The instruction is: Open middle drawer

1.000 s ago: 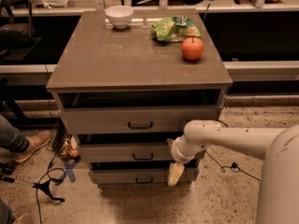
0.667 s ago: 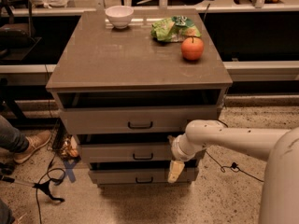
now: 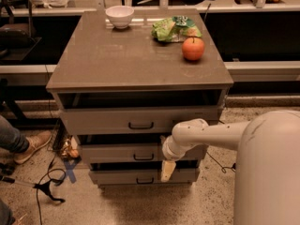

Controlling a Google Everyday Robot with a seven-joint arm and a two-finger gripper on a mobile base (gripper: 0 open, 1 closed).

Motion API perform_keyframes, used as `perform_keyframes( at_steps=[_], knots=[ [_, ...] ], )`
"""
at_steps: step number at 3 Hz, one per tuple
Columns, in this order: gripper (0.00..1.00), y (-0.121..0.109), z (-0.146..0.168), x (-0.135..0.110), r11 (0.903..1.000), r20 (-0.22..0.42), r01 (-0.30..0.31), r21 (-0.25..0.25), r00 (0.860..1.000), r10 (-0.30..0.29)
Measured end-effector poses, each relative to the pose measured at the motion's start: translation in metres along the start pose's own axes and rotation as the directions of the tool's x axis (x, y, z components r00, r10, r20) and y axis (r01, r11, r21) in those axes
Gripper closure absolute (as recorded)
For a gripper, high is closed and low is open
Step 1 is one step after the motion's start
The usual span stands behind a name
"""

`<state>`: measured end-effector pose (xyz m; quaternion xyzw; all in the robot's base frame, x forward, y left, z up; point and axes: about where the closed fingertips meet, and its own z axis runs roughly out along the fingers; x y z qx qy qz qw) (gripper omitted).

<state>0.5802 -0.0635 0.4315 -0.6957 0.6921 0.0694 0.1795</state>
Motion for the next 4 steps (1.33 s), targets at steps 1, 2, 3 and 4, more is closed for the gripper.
perform_keyframes(
  at_steps=[1, 2, 3, 4],
  knots=[
    [0.15, 0.003, 0.015, -0.002, 0.9998, -0.033, 0.006, -0.017, 0.999, -0.007],
    [0.38, 0.008, 0.018, 0.008, 0.9997, -0.056, -0.014, -0.021, 0.998, 0.013],
    [0.63, 0.009, 0.013, 0.016, 0.9995, -0.064, -0.030, -0.010, 0.998, 0.029],
    [0.85, 0.008, 0.007, 0.014, 0.9995, -0.064, -0.030, -0.009, 0.998, 0.029]
  ],
)
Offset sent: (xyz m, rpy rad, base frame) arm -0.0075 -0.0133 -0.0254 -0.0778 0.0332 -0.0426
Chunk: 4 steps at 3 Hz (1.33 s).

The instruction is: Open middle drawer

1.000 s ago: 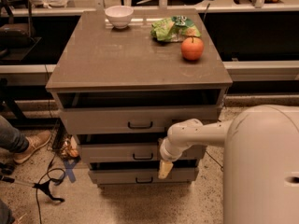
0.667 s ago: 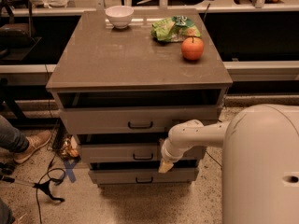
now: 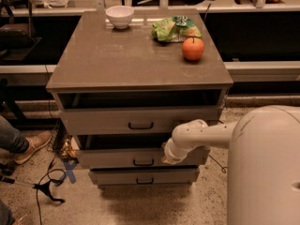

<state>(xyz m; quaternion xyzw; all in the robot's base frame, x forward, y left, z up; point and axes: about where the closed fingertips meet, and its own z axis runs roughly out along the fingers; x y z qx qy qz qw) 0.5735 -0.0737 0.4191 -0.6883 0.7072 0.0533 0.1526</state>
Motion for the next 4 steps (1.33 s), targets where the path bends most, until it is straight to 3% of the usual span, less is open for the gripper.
perform_keyframes(
  at_steps=[1, 2, 4],
  knots=[
    [0.98, -0.0003, -0.0024, -0.0007, 1.0000, 0.000, 0.000, 0.000, 1.000, 0.000],
    [0.80, -0.0007, -0.0052, -0.0016, 1.0000, 0.000, 0.000, 0.000, 1.000, 0.000],
    [0.32, -0.0015, -0.0111, -0.0034, 1.0000, 0.000, 0.000, 0.000, 1.000, 0.000]
  ],
)
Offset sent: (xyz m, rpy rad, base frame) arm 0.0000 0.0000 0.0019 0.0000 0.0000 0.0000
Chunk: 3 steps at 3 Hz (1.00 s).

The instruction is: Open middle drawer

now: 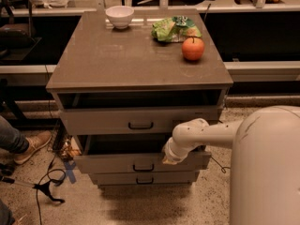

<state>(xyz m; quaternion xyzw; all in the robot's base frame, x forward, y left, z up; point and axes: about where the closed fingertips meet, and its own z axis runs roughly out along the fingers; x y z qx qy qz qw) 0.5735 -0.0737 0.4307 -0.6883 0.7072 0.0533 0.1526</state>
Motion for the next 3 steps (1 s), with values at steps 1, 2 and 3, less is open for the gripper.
perform_keyframes(
  at_steps=[1, 2, 3],
  knots=[
    [0.11, 0.0000, 0.0000, 0.0000, 1.0000, 0.000, 0.000, 0.000, 1.000, 0.000],
    [0.00, 0.0009, 0.0010, 0.0003, 1.0000, -0.001, 0.004, -0.003, 1.000, -0.004],
    [0.00, 0.0034, 0.0024, 0.0033, 0.9991, -0.023, 0.038, -0.021, 0.999, -0.039]
  ],
)
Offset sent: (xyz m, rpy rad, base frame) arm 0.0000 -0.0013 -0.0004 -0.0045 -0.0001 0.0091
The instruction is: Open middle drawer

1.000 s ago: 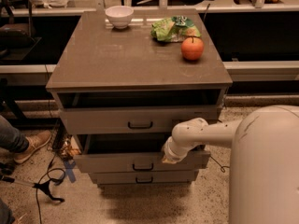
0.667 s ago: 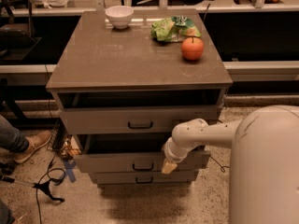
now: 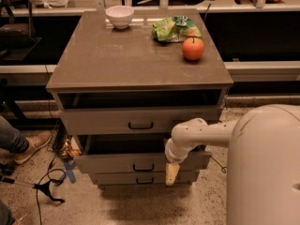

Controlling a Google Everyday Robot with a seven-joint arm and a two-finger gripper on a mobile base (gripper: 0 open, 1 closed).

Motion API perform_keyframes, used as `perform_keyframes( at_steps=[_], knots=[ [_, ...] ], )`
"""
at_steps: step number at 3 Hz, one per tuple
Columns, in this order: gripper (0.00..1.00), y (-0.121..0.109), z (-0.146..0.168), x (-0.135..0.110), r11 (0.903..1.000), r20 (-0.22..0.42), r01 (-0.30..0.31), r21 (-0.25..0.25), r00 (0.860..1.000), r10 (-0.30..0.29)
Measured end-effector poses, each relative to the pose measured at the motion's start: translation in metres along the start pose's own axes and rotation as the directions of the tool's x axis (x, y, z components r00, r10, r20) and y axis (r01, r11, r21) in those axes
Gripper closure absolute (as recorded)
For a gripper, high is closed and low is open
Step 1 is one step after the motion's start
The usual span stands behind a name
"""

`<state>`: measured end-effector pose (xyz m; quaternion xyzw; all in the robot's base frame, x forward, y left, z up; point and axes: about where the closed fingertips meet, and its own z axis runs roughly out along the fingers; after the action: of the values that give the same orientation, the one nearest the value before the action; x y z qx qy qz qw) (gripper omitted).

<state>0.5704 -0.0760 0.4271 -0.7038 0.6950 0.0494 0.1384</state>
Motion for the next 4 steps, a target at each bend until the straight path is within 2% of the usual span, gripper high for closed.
perform_keyframes(
  at_steps=[2, 3, 4],
  knots=[
    [0.00, 0.009, 0.018, 0.000, 0.9934, -0.040, 0.065, -0.094, 0.997, -0.069],
    [0.18, 0.012, 0.019, 0.004, 0.9918, -0.058, 0.067, -0.109, 0.996, -0.074],
    [0.41, 0.016, 0.014, 0.010, 0.9920, -0.082, 0.062, -0.110, 0.994, -0.071]
  ],
)
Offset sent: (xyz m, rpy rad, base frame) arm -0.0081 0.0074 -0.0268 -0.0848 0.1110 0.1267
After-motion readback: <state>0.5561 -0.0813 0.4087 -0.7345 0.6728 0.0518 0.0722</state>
